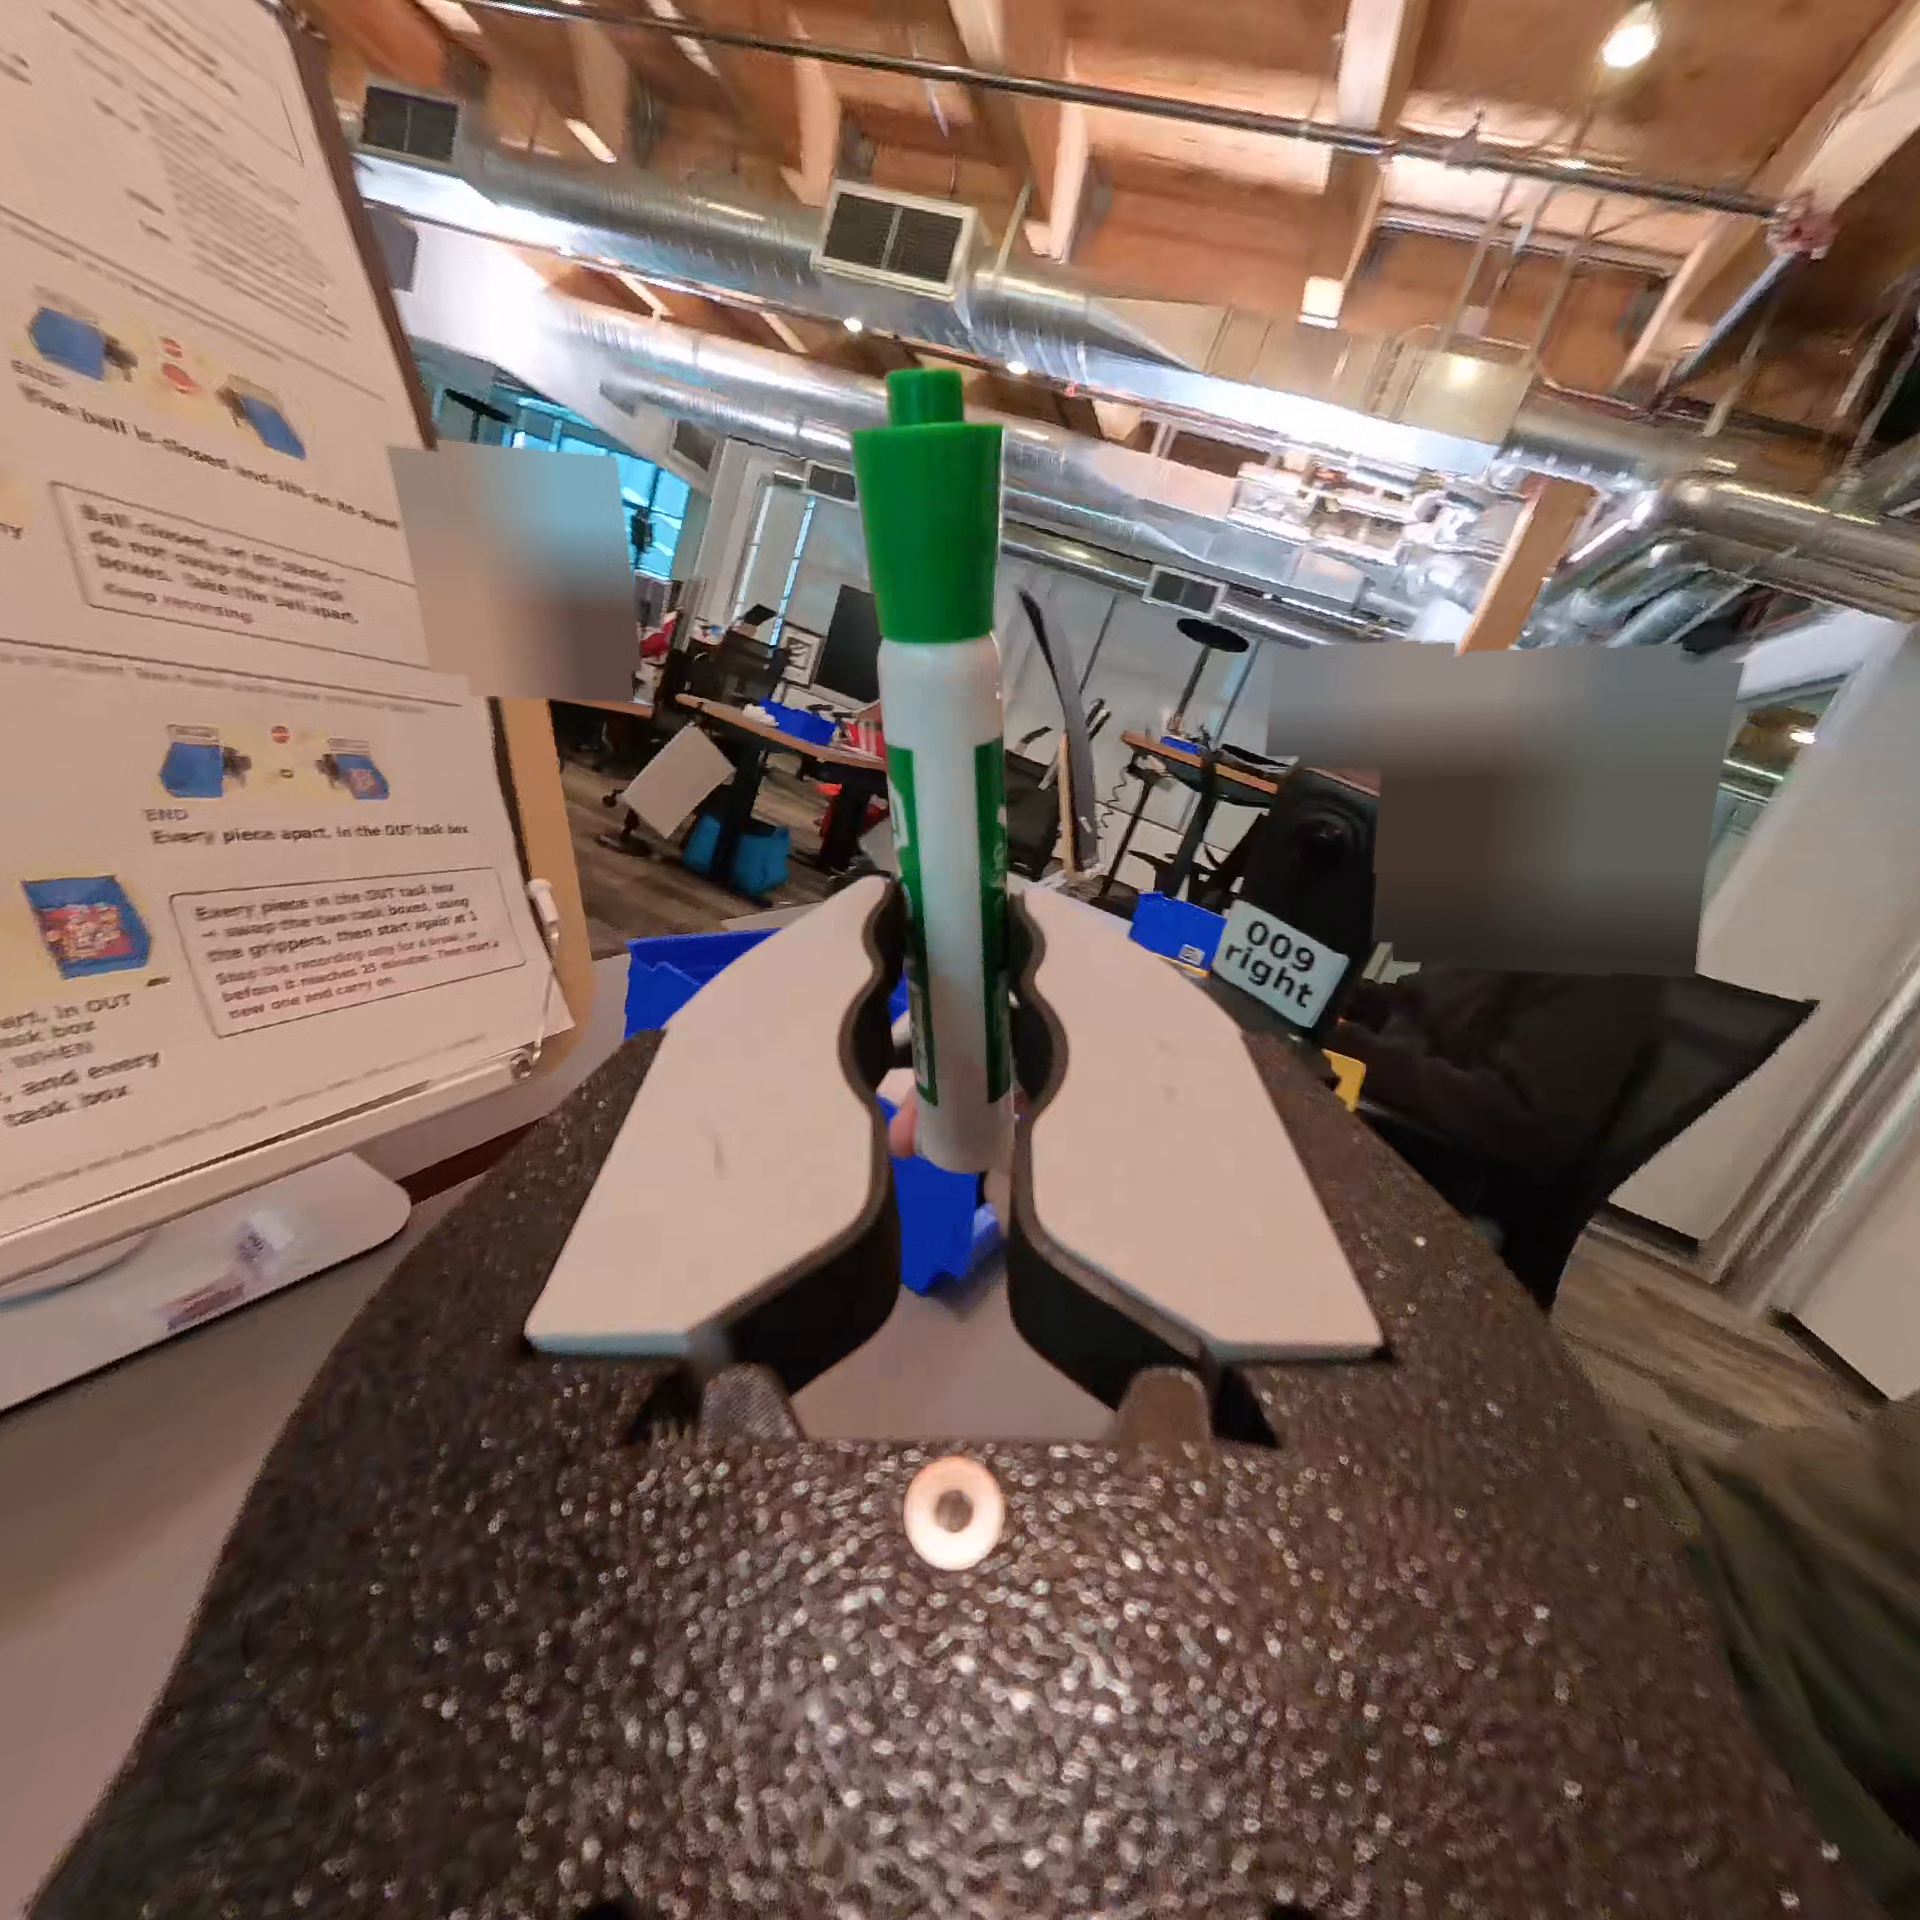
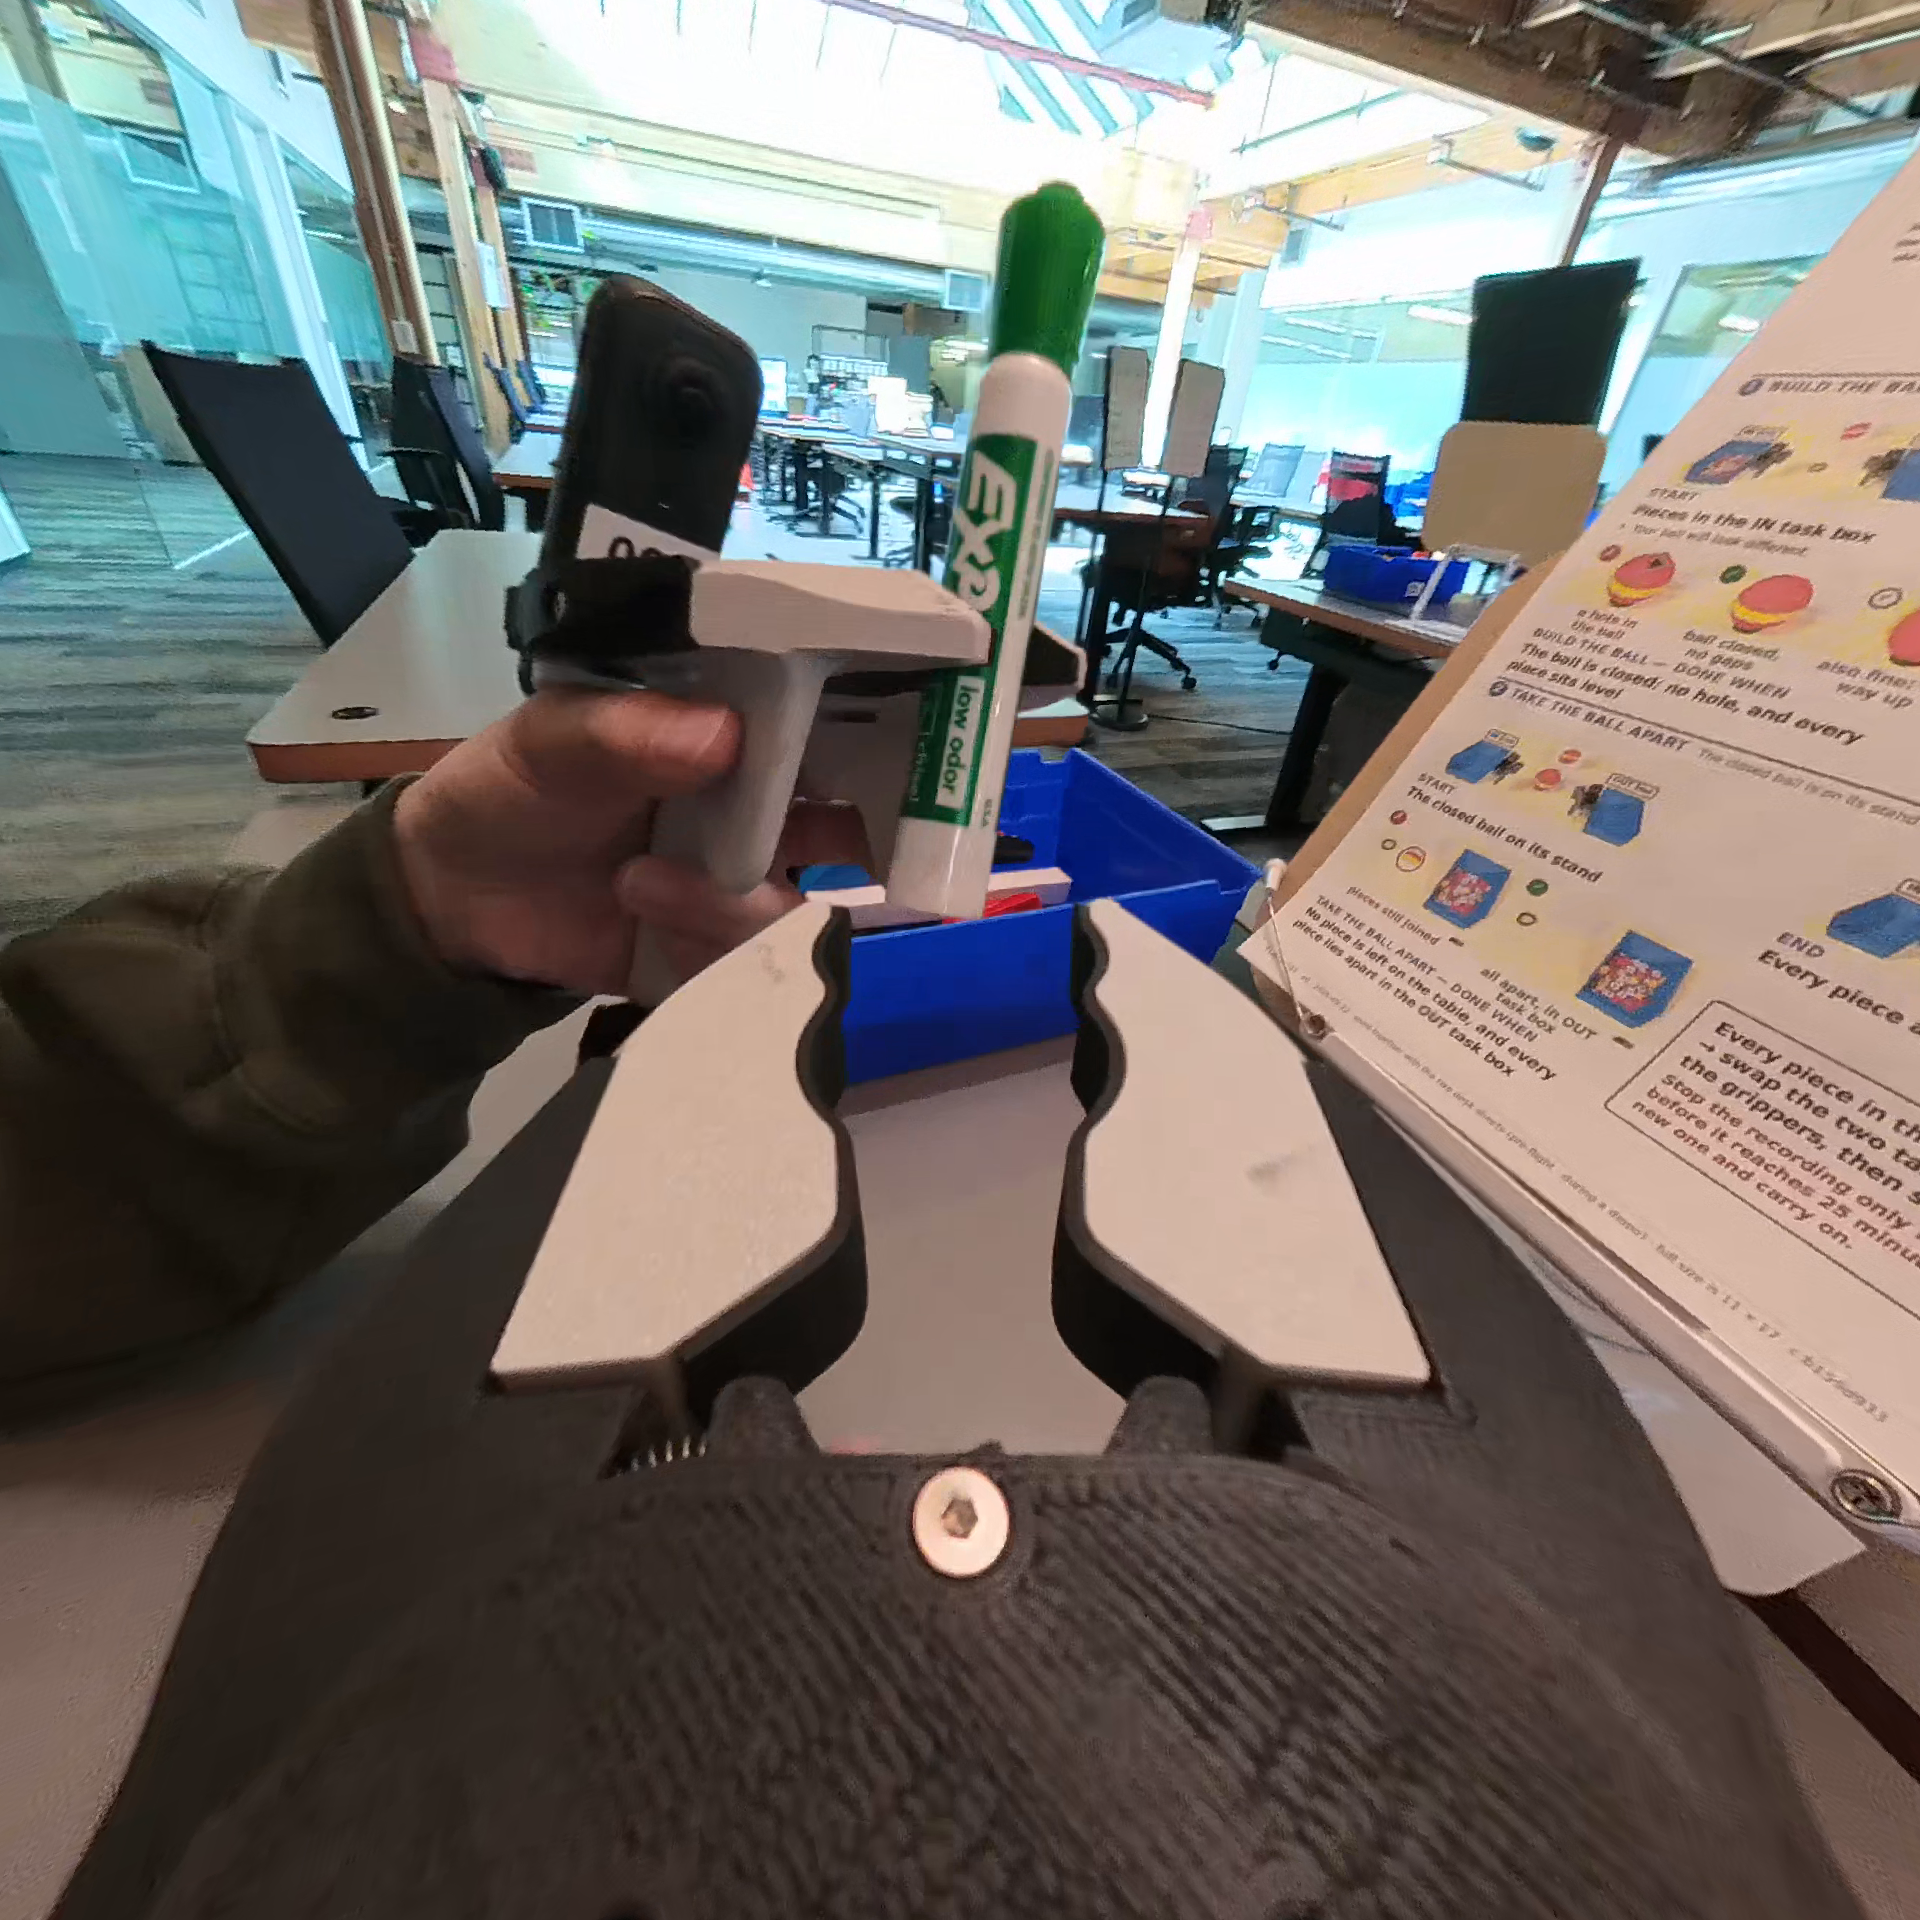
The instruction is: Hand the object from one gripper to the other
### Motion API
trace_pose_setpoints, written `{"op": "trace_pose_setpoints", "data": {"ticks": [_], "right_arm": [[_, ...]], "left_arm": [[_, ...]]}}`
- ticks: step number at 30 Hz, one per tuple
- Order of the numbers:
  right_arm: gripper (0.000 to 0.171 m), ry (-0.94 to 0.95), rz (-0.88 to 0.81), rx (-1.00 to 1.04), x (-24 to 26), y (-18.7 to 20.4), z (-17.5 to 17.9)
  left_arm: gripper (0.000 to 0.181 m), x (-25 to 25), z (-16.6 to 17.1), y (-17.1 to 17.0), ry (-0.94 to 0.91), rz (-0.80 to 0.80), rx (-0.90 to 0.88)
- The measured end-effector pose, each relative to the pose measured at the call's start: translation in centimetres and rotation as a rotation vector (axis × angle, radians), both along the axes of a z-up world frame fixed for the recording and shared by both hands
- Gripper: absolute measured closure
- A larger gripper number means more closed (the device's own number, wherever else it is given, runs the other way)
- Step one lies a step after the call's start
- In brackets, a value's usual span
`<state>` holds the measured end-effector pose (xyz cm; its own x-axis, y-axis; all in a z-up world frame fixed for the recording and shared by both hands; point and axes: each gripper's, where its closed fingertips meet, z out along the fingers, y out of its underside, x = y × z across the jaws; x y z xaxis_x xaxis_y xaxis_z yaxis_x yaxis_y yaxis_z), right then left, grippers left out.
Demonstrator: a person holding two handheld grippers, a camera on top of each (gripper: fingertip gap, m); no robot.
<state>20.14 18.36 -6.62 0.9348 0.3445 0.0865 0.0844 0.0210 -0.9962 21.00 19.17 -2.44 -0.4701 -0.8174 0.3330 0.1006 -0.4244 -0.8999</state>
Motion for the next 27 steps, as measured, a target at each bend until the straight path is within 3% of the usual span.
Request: {"op": "trace_pose_setpoints", "data": {"ticks": [1,5,8,10,13,16,20,27], "right_arm": [[0.133,-0.008,-0.014,0.007,-0.1,0.3,0.0],[0.149,0.013,0.025,0.025,-1.2,0.7,0.1],[0.150,0.003,0.018,-0.013,-0.8,0.8,-0.3],[0.151,-0.101,-0.055,0.008,0.0,1.1,-0.6],[0.151,-0.329,-0.270,0.018,2.1,1.8,-1.1],[0.151,-0.529,-0.361,0.047,2.7,2.0,-1.3],[0.151,-0.653,-0.385,0.044,2.8,2.1,-1.8],[0.151,-0.675,-0.376,0.061,2.5,2.0,-1.6]], "left_arm": [[0.162,0.0,0.0,-0.5,0.000,-0.019,0.014],[0.163,0.2,-0.2,-1.6,-0.003,-0.022,0.094],[0.163,0.2,-0.7,-1.3,0.031,0.011,0.150],[0.162,0.4,-1.1,-0.8,0.075,0.070,0.198],[0.146,0.3,-0.9,0.6,0.095,0.209,0.278],[0.130,-0.2,-0.3,2.0,0.105,0.304,0.280],[0.133,-1.2,0.2,3.4,0.109,0.288,0.167],[0.163,-2.3,1.0,3.7,0.051,0.138,0.016]]}}
